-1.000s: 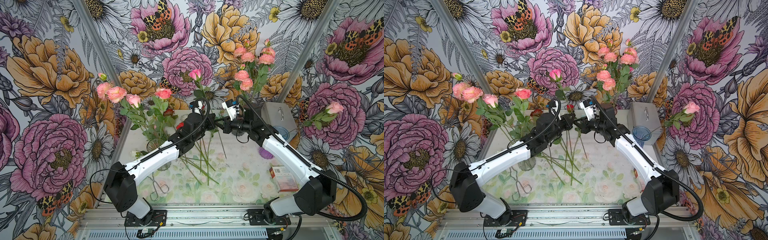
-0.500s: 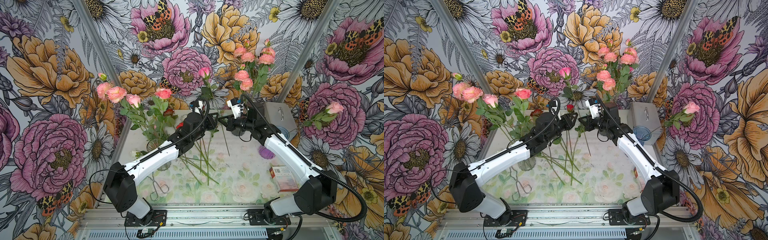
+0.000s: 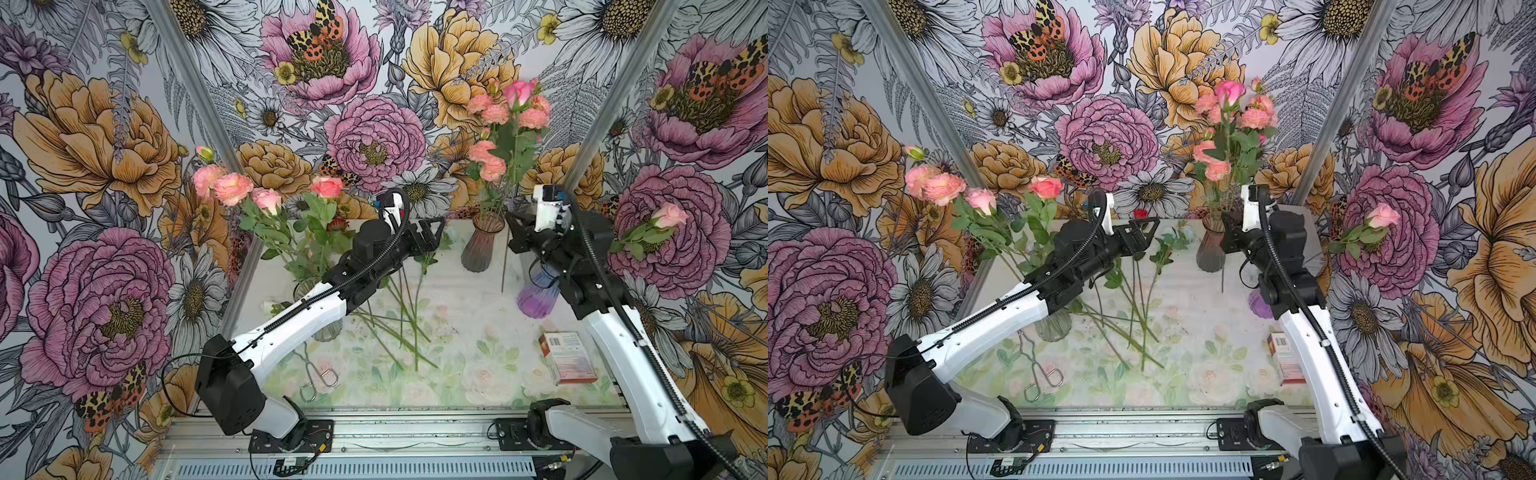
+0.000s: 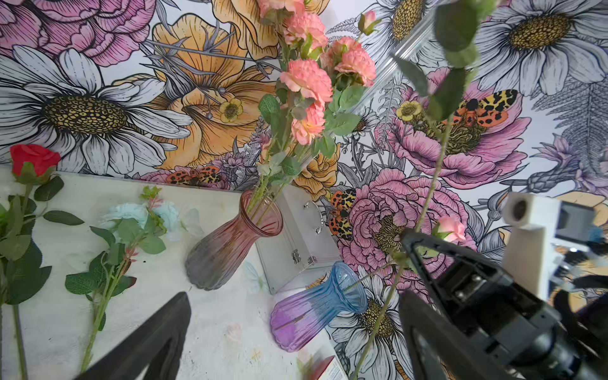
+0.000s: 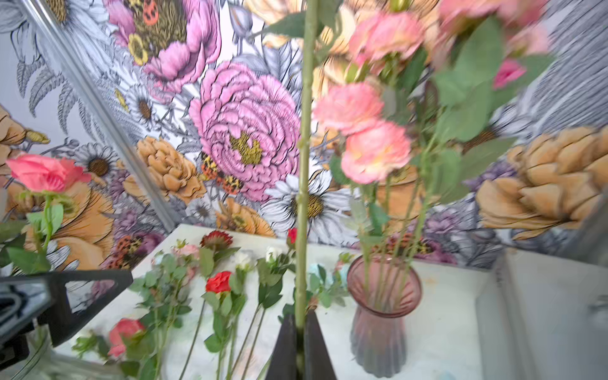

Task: Place the pink flowers into the vase
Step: Pick up the flower at the center of the board, then place the flower in the vase.

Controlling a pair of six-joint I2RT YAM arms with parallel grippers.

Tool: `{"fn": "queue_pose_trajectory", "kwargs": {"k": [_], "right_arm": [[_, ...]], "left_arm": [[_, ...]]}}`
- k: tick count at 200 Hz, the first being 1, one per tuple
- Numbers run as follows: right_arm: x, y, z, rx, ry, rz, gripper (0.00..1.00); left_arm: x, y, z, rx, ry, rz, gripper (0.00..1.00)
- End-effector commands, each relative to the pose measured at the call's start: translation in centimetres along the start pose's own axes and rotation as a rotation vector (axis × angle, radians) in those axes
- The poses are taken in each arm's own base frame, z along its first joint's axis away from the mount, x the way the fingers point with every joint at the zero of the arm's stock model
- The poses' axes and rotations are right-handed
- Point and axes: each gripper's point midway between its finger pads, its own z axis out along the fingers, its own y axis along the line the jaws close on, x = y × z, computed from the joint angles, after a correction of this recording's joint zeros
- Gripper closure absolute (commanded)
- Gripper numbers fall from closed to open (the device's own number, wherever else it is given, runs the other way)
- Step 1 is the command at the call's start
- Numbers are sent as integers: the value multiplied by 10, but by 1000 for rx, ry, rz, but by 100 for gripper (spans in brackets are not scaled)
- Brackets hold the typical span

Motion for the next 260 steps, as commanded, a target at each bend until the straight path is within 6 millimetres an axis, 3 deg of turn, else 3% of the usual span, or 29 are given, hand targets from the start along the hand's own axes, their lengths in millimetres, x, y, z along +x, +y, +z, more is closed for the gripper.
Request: {"fn": "queue_pose_trajectory", "kwargs": {"k": [1,59,110,158,200,260], "right_arm": [[-26,-43,-19,207,-90,-59,100],[-58,-107,-50,426,-256,-74,100],[-65,-131,-39,467,-313,-121,100],[-44,-148,-30,513,-300,-181,100],[-5,-170,-29,578,-274,-156,100],[28,-188,-40,675,-274,-90,100]], "left_arm": [[-1,-25,4,112,32,41,1],[34,-65,11,302,243,183,2],[50,-59,8,275,300,282,1],[55,-51,15,260,308,309,1],[59,-48,20,272,326,305,2],[56,-38,17,254,322,291,1]]}}
